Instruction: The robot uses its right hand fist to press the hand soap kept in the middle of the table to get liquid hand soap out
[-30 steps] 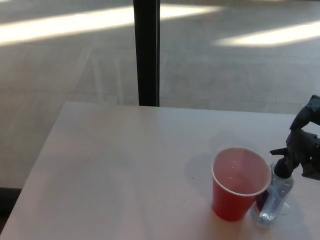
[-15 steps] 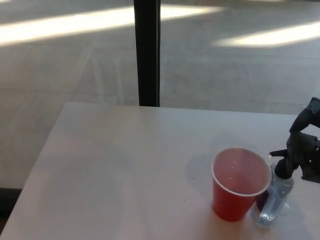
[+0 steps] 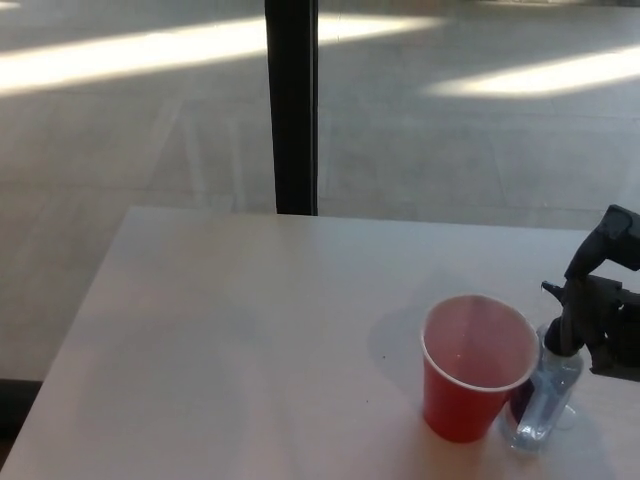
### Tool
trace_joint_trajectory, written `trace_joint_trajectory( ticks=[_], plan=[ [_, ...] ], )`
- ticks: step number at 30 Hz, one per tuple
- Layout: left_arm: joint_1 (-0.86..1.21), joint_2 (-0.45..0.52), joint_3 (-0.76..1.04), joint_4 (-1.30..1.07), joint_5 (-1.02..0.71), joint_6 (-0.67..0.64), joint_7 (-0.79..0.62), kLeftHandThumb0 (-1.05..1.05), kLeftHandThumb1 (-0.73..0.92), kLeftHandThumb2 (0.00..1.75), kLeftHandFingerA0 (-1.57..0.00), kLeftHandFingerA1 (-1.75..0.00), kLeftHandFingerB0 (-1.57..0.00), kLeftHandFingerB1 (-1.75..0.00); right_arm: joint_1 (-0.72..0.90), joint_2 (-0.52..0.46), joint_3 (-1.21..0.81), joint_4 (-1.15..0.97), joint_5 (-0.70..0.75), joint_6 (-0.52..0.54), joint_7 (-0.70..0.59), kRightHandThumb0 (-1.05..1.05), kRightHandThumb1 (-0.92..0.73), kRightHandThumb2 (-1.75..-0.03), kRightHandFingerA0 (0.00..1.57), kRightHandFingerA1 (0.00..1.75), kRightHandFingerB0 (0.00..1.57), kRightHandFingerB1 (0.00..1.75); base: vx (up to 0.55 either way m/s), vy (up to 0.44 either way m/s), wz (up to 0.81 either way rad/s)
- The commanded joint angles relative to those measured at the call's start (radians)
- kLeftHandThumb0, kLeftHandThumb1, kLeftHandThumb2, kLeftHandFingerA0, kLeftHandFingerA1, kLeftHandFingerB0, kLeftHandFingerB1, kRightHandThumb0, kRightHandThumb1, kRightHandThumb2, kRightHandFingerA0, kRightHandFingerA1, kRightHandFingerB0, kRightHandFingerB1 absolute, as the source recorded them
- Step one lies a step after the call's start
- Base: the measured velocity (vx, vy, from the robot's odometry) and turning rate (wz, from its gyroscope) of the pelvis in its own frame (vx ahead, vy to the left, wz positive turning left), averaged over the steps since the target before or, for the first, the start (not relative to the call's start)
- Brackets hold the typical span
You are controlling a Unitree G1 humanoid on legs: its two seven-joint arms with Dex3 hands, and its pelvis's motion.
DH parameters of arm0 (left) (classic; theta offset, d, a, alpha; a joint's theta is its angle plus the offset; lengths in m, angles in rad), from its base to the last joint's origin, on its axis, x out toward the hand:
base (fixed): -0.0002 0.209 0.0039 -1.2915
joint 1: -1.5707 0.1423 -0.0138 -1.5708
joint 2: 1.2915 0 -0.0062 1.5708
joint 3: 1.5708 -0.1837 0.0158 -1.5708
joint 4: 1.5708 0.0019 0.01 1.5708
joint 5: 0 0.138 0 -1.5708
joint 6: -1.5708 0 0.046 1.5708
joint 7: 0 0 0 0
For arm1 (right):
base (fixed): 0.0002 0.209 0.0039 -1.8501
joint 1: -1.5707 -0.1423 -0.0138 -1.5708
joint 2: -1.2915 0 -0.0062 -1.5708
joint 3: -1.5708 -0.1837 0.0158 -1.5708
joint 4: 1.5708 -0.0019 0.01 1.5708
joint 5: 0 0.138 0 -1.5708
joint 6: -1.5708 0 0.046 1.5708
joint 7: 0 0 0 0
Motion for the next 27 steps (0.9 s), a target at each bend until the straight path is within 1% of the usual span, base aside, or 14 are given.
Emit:
trace_joint_trajectory(
  ticks=[1,2,3,4,10,12,16,17,18,22,23,24,26,27],
  plan=[
    [0.000,0.020,-0.004,-0.010,0.007,-0.006,0.016,-0.23,0.50,0.93,-0.74,-0.89,-0.49,-0.76,0.094,-0.010,0.042,0.088,-0.063,0.101,0.014,-0.15,-0.50,-1.40,1.06,1.75,0.75,1.74,0.00,0.000,0.00],
    [0.000,0.020,-0.002,-0.005,0.004,-0.013,0.013,-0.24,0.47,0.99,-0.77,-0.90,-0.47,-0.74,0.097,-0.014,0.036,0.089,-0.067,0.106,0.004,-0.15,-0.50,-1.36,1.03,1.75,0.74,1.72,0.00,0.000,0.00],
    [0.001,0.021,-0.001,-0.010,0.002,-0.010,0.010,-0.24,0.50,0.93,-0.71,-0.88,-0.45,-0.74,0.097,-0.015,0.032,0.093,-0.062,0.115,-0.002,-0.15,-0.49,-1.36,1.03,1.75,0.75,1.72,0.00,0.000,0.00],
    [0.002,0.021,-0.001,-0.011,0.002,-0.009,0.009,-0.24,0.50,0.93,-0.71,-0.88,-0.45,-0.74,0.097,-0.015,0.031,0.093,-0.061,0.116,-0.002,-0.15,-0.49,-1.36,1.03,1.75,0.75,1.72,0.00,0.000,0.00],
    [-0.013,0.026,-0.007,-0.004,0.009,-0.009,0.015,-0.26,0.48,0.99,-0.76,-0.89,-0.50,-0.75,0.095,-0.022,0.037,0.124,-0.078,0.096,-0.001,-0.14,-0.49,-1.36,1.03,1.75,0.73,1.72,0.00,0.000,0.00],
    [-0.013,0.028,-0.009,-0.005,0.010,-0.005,0.014,-0.27,0.48,0.99,-0.72,-0.86,-0.50,-0.75,0.096,-0.026,0.039,0.123,-0.079,0.093,0.001,-0.13,-0.50,-1.36,1.03,1.75,0.72,1.74,0.00,0.000,0.00],
    [-0.006,0.028,-0.007,-0.025,0.004,-0.001,0.008,-0.26,0.47,1.01,-0.72,-0.87,-0.49,-0.75,0.094,-0.029,0.036,0.128,-0.072,0.096,0.000,-0.13,-0.53,-1.33,1.03,1.75,0.72,1.73,0.00,0.000,0.00],
    [-0.004,0.028,-0.008,-0.029,0.005,0.002,0.008,-0.26,0.47,1.01,-0.72,-0.87,-0.47,-0.74,0.096,-0.030,0.034,0.132,-0.070,0.094,0.000,-0.13,-0.52,-1.32,1.03,1.75,0.73,1.73,0.00,0.000,0.00],
    [-0.001,0.027,-0.008,-0.039,0.005,0.008,0.011,-0.26,0.51,0.96,-0.71,-0.88,-0.48,-0.76,0.097,-0.029,0.032,0.130,-0.069,0.097,-0.005,-0.14,-0.51,-1.33,1.04,1.75,0.74,1.73,0.00,0.000,0.00],
    [-0.010,0.031,-0.009,-0.008,0.008,-0.005,0.008,-0.25,0.51,0.94,-0.72,-0.87,-0.51,-0.77,0.099,-0.031,0.033,0.134,-0.065,0.092,0.000,-0.14,-0.51,-1.34,1.03,1.75,0.72,1.74,0.00,0.000,0.00],
    [-0.006,0.030,-0.010,-0.014,0.009,-0.004,0.010,-0.26,0.47,1.01,-0.71,-0.86,-0.51,-0.76,0.100,-0.030,0.033,0.131,-0.063,0.100,-0.007,-0.14,-0.52,-1.31,1.02,1.75,0.72,1.73,0.00,0.000,0.00],
    [-0.006,0.030,-0.009,-0.010,0.008,-0.006,0.009,-0.26,0.52,0.94,-0.69,-0.85,-0.47,-0.74,0.099,-0.029,0.031,0.130,-0.061,0.098,-0.007,-0.15,-0.54,-1.27,1.00,1.75,0.72,1.71,0.00,0.000,0.00],
    [-0.007,0.031,-0.008,0.003,0.007,-0.010,0.007,-0.26,0.52,0.94,-0.69,-0.85,-0.47,-0.74,0.100,-0.028,0.028,0.132,-0.058,0.092,-0.003,-0.15,-0.54,-1.27,1.00,1.75,0.72,1.71,0.00,0.000,0.00],
    [-0.007,0.031,-0.009,0.008,0.009,-0.017,0.010,-0.26,0.48,1.00,-0.74,-0.87,-0.47,-0.74,0.082,-0.036,0.017,0.115,-0.050,0.108,-0.012,-0.14,-0.52,-1.32,0.99,1.75,0.73,1.65,0.00,0.000,0.00]
  ],
)
